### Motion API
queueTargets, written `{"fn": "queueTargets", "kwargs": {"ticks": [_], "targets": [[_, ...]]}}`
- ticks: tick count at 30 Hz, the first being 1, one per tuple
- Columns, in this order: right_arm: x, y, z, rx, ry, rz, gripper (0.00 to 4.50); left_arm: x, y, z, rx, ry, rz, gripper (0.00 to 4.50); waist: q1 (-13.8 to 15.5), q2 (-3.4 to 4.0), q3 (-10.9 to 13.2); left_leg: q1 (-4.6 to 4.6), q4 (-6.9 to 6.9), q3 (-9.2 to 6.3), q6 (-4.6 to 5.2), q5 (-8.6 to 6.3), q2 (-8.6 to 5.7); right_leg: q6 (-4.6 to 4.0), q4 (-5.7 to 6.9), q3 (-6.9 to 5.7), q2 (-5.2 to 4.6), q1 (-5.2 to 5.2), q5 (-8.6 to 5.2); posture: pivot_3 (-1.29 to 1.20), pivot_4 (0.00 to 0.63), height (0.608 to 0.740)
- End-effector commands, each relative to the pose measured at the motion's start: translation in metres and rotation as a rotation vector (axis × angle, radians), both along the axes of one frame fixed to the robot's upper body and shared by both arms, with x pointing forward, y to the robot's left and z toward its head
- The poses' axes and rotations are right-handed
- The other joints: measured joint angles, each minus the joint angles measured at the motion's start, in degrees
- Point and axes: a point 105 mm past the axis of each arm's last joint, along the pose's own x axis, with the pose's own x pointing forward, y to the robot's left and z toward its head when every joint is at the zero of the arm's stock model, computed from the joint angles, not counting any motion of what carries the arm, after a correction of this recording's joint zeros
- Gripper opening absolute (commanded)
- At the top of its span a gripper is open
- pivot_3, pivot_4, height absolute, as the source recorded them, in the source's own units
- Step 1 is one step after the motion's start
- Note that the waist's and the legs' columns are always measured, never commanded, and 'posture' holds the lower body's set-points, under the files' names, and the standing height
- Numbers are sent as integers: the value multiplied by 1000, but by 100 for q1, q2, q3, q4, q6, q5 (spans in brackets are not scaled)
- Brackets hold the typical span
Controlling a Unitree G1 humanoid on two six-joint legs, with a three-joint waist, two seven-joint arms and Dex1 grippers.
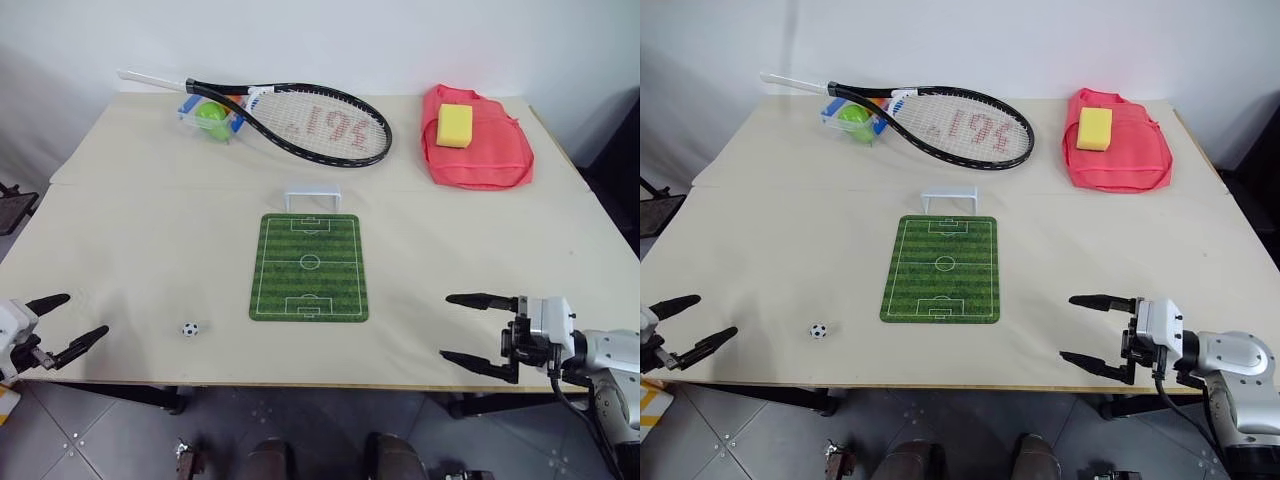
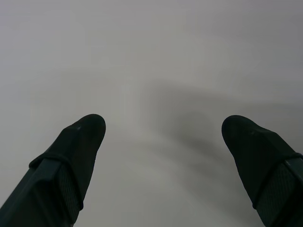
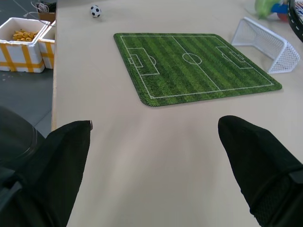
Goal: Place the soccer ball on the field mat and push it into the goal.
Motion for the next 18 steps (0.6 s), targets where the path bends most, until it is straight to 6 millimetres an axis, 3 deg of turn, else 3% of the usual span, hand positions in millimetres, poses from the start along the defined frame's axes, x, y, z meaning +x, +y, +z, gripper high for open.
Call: {"fn": "queueTargets", "kwargs": {"ticks": [1, 6, 13, 18], "targets": [[-7, 6, 10, 38, -35, 44, 4500, 2, -8, 6, -7, -39, -37, 4469, 2, 0, 0, 0, 1, 1, 0, 0, 0, 0, 0, 1, 0, 0, 0, 0, 150, 740], [-16, 39, 27, 176, -20, 168, 4500, -12, -21, 6, -157, -19, -166, 4469, -19, 0, 0, 3, 3, 11, -4, -3, 11, -4, 5, 2, 7, -8, 2, 0, 150, 740], [-35, 77, 55, 394, -90, 346, 4500, -37, -42, -15, -150, 78, -338, 4469, 2, -5, -3, 1, 12, 18, -4, -9, 14, -9, 6, 3, 8, -12, 6, 0, 150, 740], [-33, 82, 50, 381, -107, 355, 4500, -33, -55, -15, -188, 87, -368, 4469, 40, -10, -6, -3, 27, 18, -3, -13, 20, -13, 11, 4, 15, -13, 8, 0, 150, 740]]}}
